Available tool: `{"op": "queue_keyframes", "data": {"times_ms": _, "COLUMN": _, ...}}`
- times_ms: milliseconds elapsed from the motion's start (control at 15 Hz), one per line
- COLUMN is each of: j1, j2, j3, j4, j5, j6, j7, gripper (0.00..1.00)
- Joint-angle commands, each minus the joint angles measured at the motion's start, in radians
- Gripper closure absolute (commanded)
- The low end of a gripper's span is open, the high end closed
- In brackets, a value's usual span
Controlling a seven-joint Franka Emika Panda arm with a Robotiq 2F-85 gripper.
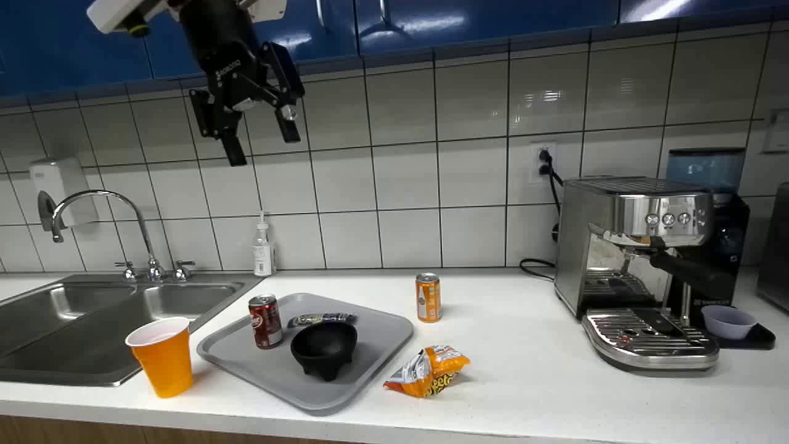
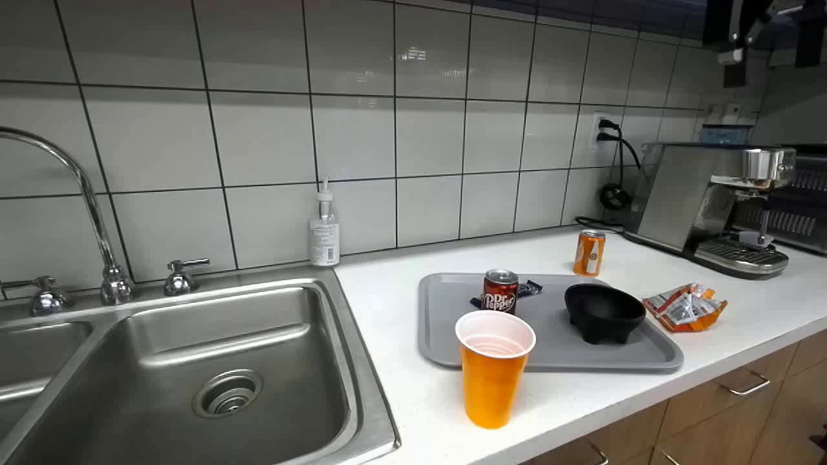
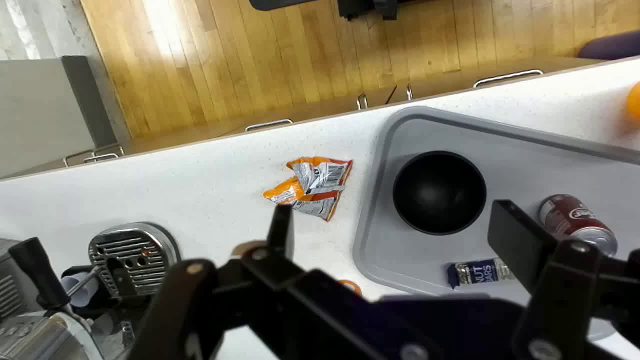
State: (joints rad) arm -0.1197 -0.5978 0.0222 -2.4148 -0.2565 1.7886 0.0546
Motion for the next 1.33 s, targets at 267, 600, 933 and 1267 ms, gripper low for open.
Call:
{"op": "queue_keyframes", "data": {"times_ms": 267, "j1": 0.018, "j2": 0.001, "j3": -0.014, "j4": 0.002, "j5": -0.007, "j6": -0.004, "j7": 0.007, "gripper": 0.0}}
{"op": "queue_keyframes", "data": {"times_ms": 600, "j1": 0.041, "j2": 0.004, "j3": 0.002, "j4": -0.03, "j5": 0.008, "j6": 0.063, "j7": 0.036, "gripper": 0.0}}
{"op": "queue_keyframes", "data": {"times_ms": 933, "j1": 0.094, "j2": 0.031, "j3": 0.036, "j4": -0.088, "j5": 0.041, "j6": 0.21, "j7": 0.098, "gripper": 0.0}}
{"op": "queue_keyframes", "data": {"times_ms": 1267, "j1": 0.125, "j2": 0.093, "j3": 0.082, "j4": -0.122, "j5": 0.081, "j6": 0.321, "j7": 0.181, "gripper": 0.0}}
